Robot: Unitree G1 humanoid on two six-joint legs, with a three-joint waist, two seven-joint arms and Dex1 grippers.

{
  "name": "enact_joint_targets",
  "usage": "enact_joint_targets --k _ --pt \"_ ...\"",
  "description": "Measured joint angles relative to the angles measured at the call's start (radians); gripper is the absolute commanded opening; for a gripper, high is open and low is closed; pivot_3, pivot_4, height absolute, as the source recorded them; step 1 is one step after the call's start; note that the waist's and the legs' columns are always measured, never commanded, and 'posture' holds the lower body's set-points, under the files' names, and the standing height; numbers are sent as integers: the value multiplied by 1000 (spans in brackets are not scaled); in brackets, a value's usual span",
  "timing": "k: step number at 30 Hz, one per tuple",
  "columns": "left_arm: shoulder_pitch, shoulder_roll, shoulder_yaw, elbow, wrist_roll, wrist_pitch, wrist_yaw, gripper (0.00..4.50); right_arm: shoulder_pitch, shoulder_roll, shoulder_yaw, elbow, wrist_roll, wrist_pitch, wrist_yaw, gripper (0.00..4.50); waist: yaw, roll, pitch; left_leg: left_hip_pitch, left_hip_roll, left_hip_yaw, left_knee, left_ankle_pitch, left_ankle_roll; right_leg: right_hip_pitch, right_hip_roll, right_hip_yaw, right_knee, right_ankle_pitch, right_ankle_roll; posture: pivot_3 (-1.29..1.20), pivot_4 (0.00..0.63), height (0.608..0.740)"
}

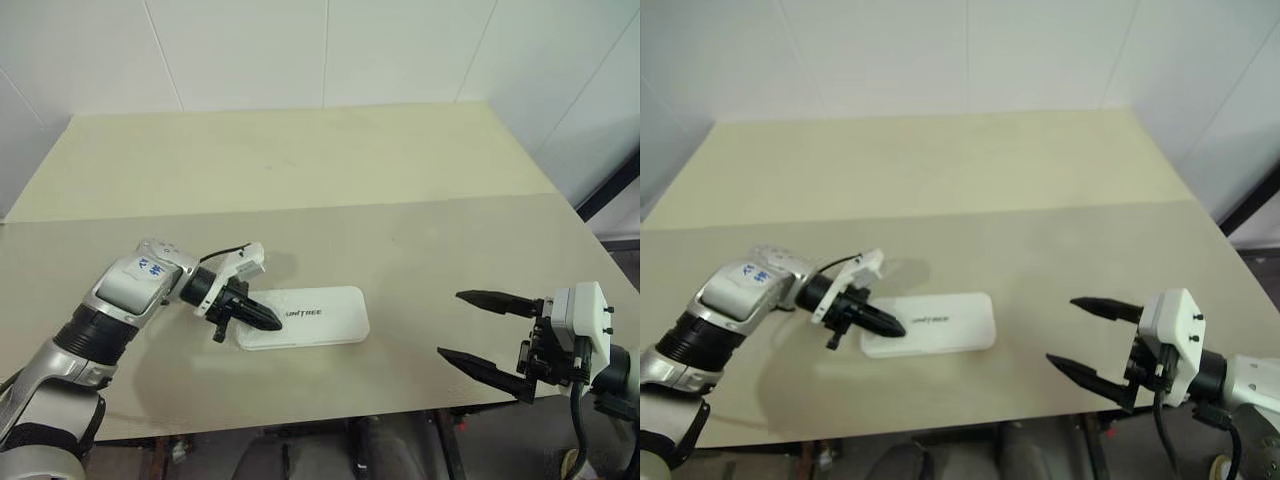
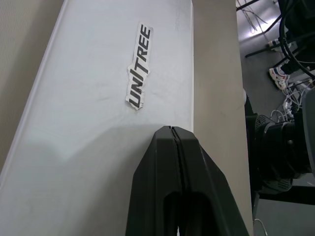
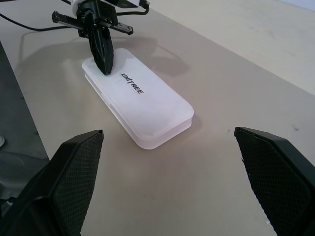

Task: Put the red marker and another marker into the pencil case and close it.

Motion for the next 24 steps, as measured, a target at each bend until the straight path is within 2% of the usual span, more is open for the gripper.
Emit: enact_joint_targets --k 11,17,20,21,24 --pt "18 -67 83 33 31 -168 136 19 -35 -6 11 19 -2 -7 -4 4500 -5 -2 1 1 0 2 0 1 1 0 0 4 0 2 3 0 150 740" --pt "33 -143 218 42 19 -309 200 19 -97 -15 59 54 -15 -22 -3 4500 -2 -3 2 -1 0 2 0 1 0 -2 0 2 0 3 6 0 150 740" --pt "49 -178 276 33 -11 -385 208 644 -126 -23 87 73 -20 -23 5 4500 -2 -3 2 -1 0 2 0 0 0 -2 0 2 0 5 9 0 150 740" --pt "59 -185 295 31 -16 -403 208 968 -136 -29 89 85 -22 -23 10 4500 -2 -3 2 -1 0 2 0 -1 0 -2 0 1 0 8 14 0 150 740" --pt "65 -209 331 29 -36 -436 226 1983 -141 -44 89 102 -22 -24 28 4500 -1 -3 2 -1 1 1 0 -1 1 -5 0 0 -2 9 16 0 150 740"
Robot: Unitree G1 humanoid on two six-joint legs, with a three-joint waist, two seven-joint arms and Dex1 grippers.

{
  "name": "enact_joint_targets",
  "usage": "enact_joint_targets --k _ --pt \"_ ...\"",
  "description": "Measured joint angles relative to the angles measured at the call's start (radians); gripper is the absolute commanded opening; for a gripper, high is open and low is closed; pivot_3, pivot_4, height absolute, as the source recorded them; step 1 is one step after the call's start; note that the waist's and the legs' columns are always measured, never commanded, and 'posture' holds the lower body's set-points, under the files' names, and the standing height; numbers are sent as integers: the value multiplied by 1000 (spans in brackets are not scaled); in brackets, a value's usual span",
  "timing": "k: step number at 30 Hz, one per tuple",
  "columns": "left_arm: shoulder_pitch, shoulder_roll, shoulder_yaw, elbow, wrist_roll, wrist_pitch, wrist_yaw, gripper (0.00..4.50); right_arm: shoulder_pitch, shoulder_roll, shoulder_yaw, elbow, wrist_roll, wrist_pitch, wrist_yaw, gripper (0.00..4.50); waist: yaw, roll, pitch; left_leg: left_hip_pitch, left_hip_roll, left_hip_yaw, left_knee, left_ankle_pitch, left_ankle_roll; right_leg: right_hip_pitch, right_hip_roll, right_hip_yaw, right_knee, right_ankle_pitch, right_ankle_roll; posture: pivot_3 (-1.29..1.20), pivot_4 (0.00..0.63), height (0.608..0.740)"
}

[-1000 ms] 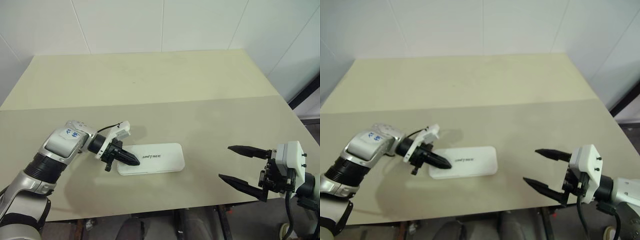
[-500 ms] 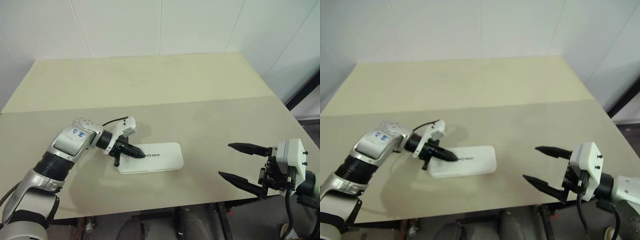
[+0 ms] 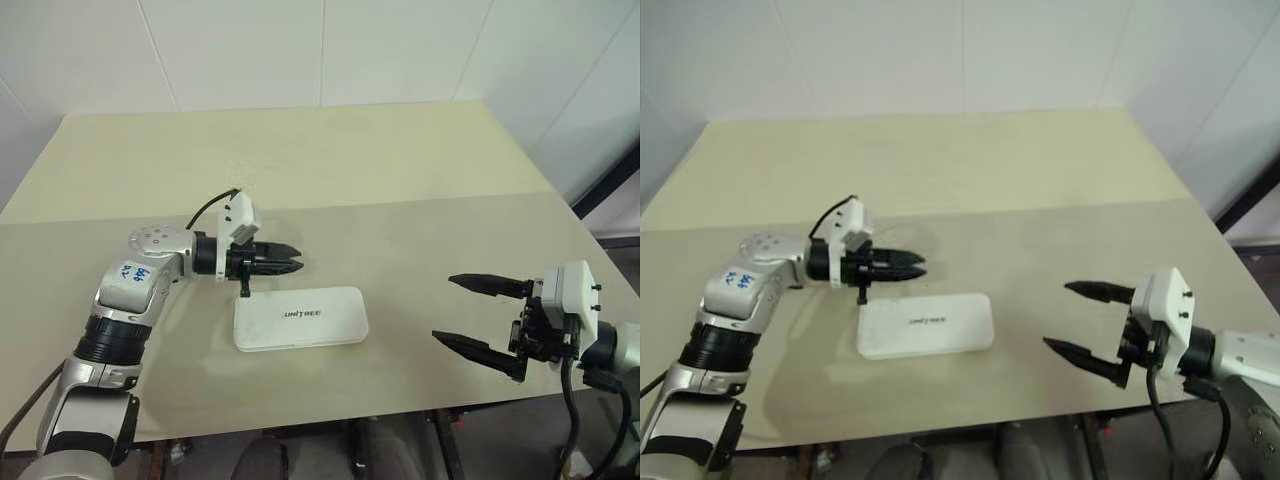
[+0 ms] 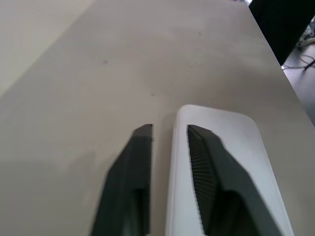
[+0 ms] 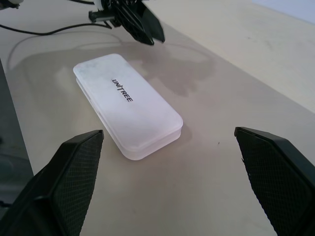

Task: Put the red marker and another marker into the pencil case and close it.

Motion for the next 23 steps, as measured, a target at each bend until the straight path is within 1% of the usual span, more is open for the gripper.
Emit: enact_joint_targets --k 3,4,7,8,10,14,17,23 --pt "31 -21 67 -6 -45 -76 -14 2957 4 -14 -3 4 2 1 20 4500 1 0 0 0 0 0 0 -1 0 0 0 0 -1 0 0 0 150 740" --pt "40 -22 81 -7 -56 -88 -23 3389 8 -20 -7 7 2 1 27 4500 1 0 0 0 0 0 -1 -1 0 0 0 -1 -1 0 0 0 150 740" --pt "62 -17 93 -8 -84 -114 -68 4399 13 -41 -13 36 2 1 55 4500 0 0 0 0 0 1 0 -1 0 0 -1 -1 -2 0 0 0 150 740" --pt "66 -16 94 -4 -88 -120 -82 4484 11 -44 -14 40 2 1 57 4500 0 0 0 0 0 1 0 -1 0 0 -1 -1 -2 0 0 0 150 740" --pt "65 -15 96 12 -92 -139 -103 4484 -9 -53 -14 46 2 1 57 4500 0 0 0 0 0 1 0 -1 0 1 -1 -1 -2 0 0 0 150 740" --pt "7 -14 96 129 -91 -208 -169 4484 -47 -75 -15 41 13 20 48 4500 0 0 0 0 0 0 0 -1 0 1 0 -1 -1 -1 -1 0 150 740" --pt "-16 -19 90 175 -82 -243 -193 4484 -50 -76 -15 28 15 25 36 4500 0 0 0 0 0 0 0 -1 0 0 0 -2 -1 0 -1 0 150 740" --pt "-31 -48 91 204 -134 -204 -266 4484 -19 -64 -46 -38 37 33 -15 4500 1 0 0 -3 0 -1 0 -2 2 0 0 -2 -1 0 1 0 150 740"
